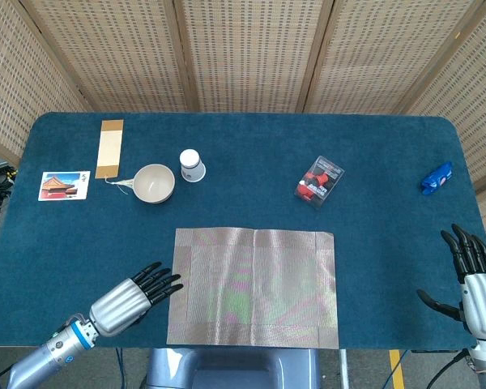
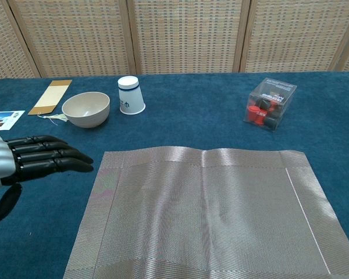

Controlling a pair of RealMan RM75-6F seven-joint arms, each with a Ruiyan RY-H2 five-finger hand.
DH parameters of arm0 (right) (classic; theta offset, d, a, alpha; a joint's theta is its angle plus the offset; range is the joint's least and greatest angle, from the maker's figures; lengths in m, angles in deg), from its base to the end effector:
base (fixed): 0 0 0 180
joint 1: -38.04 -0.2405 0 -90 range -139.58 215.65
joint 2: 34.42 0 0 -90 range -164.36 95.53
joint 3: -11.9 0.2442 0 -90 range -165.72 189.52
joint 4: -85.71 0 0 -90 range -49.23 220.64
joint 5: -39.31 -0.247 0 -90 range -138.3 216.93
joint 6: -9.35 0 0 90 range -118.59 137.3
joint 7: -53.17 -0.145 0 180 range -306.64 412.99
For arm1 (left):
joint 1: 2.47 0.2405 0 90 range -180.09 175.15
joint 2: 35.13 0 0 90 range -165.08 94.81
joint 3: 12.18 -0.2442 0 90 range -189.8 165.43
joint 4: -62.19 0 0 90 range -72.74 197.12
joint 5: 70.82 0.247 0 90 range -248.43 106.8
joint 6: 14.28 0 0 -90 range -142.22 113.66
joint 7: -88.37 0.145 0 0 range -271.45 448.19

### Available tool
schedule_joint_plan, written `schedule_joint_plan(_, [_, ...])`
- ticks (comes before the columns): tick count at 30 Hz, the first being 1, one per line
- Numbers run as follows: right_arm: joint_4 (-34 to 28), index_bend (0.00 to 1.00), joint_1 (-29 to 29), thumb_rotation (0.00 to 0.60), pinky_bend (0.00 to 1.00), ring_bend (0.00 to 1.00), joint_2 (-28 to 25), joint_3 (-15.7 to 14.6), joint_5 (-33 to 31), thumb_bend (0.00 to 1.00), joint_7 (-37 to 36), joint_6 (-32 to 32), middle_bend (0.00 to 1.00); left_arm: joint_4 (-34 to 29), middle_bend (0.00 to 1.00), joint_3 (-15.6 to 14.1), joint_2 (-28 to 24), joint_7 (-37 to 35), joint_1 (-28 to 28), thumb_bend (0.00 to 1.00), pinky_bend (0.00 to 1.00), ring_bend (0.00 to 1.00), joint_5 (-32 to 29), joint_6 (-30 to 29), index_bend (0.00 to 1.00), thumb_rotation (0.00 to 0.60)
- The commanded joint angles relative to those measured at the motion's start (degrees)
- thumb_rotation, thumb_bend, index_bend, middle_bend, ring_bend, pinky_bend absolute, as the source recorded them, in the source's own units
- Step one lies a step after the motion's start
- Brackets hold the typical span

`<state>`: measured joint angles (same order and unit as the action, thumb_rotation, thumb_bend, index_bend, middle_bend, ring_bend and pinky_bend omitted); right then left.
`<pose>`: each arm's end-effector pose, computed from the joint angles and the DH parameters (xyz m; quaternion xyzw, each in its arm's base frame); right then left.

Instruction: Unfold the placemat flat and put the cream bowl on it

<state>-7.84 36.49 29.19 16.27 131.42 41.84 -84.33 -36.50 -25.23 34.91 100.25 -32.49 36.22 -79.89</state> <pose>-0.2964 -0.1703 0.1384 0.5412 -0.3882 0.5043 0.5496 -0.1960 0.1777 -0.0042 -0.8731 -0.2328 -0.3450 0.2538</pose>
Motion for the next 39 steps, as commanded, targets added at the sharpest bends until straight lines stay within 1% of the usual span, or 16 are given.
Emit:
schedule_joint_plan(1, [0.0, 0.06, 0.0, 0.600, 0.00, 0.00, 0.0, 0.0, 0.0, 0.16, -0.1, 0.0, 0.00, -4.5, 0.00, 1.0, -1.1, 5.4, -4.3, 1.00, 0.00, 0.00, -0.5, 8.2, 0.00, 0.600])
schedule_joint_plan(3, [0.0, 0.06, 0.0, 0.600, 0.00, 0.00, -0.1, 0.1, -0.2, 0.16, -0.3, -0.1, 0.00, -6.8, 0.00, 2.2, 0.1, 8.4, -6.4, 1.00, 0.00, 0.00, -2.7, 14.0, 0.00, 0.600])
schedule_joint_plan(7, [0.1, 0.06, 0.1, 0.600, 0.00, 0.00, -0.3, 0.2, -0.3, 0.16, -0.8, -0.2, 0.00, -8.8, 0.00, 4.1, 1.7, 11.8, -8.0, 1.00, 0.00, 0.00, -6.9, 19.3, 0.00, 0.600])
schedule_joint_plan(11, [0.2, 0.06, 0.1, 0.600, 0.00, 0.00, -0.5, 0.2, -0.3, 0.16, -1.4, -0.3, 0.00, -9.4, 0.00, 5.9, 4.0, 15.8, -9.4, 1.00, 0.00, 0.00, -11.3, 23.9, 0.00, 0.600])
schedule_joint_plan(18, [0.2, 0.06, 0.1, 0.600, 0.00, 0.00, -0.7, 0.2, -0.4, 0.16, -2.0, -0.3, 0.00, -9.6, 0.00, 8.4, 7.9, 22.4, -11.2, 1.00, 0.00, 0.00, -18.0, 28.4, 0.00, 0.600])
schedule_joint_plan(20, [0.2, 0.06, 0.1, 0.600, 0.00, 0.00, -0.7, 0.2, -0.3, 0.16, -2.2, -0.3, 0.00, -9.6, 0.00, 9.1, 9.4, 24.9, -11.8, 1.00, 0.00, 0.00, -20.9, 29.6, 0.00, 0.600])
schedule_joint_plan(23, [0.2, 0.06, 0.1, 0.600, 0.00, 0.00, -0.7, 0.2, -0.3, 0.16, -2.2, -0.2, 0.00, -9.6, 0.00, 9.5, 11.0, 27.6, -12.7, 1.00, 0.00, 0.00, -24.3, 30.7, 0.00, 0.600])
schedule_joint_plan(26, [0.2, 0.06, 0.1, 0.600, 0.00, 0.00, -0.7, 0.2, -0.4, 0.16, -2.4, -0.2, 0.00, -9.8, 0.00, 9.5, 12.1, 30.3, -13.6, 1.00, 0.00, 0.00, -27.5, 31.5, 0.00, 0.600])
schedule_joint_plan(29, [0.3, 0.06, 0.2, 0.600, 0.00, 0.00, -0.8, 0.3, -0.5, 0.16, -2.7, -0.3, 0.00, -10.2, 0.00, 8.8, 12.4, 32.7, -14.2, 1.00, 0.00, 0.00, -30.0, 31.8, 0.00, 0.600])
schedule_joint_plan(33, [0.3, 0.06, 0.2, 0.600, 0.00, 0.00, -0.9, 0.3, -0.5, 0.16, -3.0, -0.3, 0.00, -11.3, 0.00, 7.0, 11.7, 35.5, -14.8, 1.00, 0.00, 0.00, -33.0, 31.5, 0.00, 0.600])
schedule_joint_plan(38, [0.2, 0.06, 0.2, 0.600, 0.00, 0.00, -0.8, 0.2, -0.2, 0.16, -2.6, -0.5, 0.00, -11.7, 0.00, 4.2, 10.8, 38.1, -15.4, 1.00, 0.00, 0.00, -36.8, 29.7, 0.00, 0.600])
schedule_joint_plan(39, [0.1, 0.06, 0.2, 0.600, 0.00, 0.00, -0.8, 0.1, -0.1, 0.16, -2.5, -0.4, 0.00, -11.6, 0.00, 3.2, 10.3, 38.2, -15.2, 1.00, 0.00, 0.00, -37.2, 29.3, 0.00, 0.600])
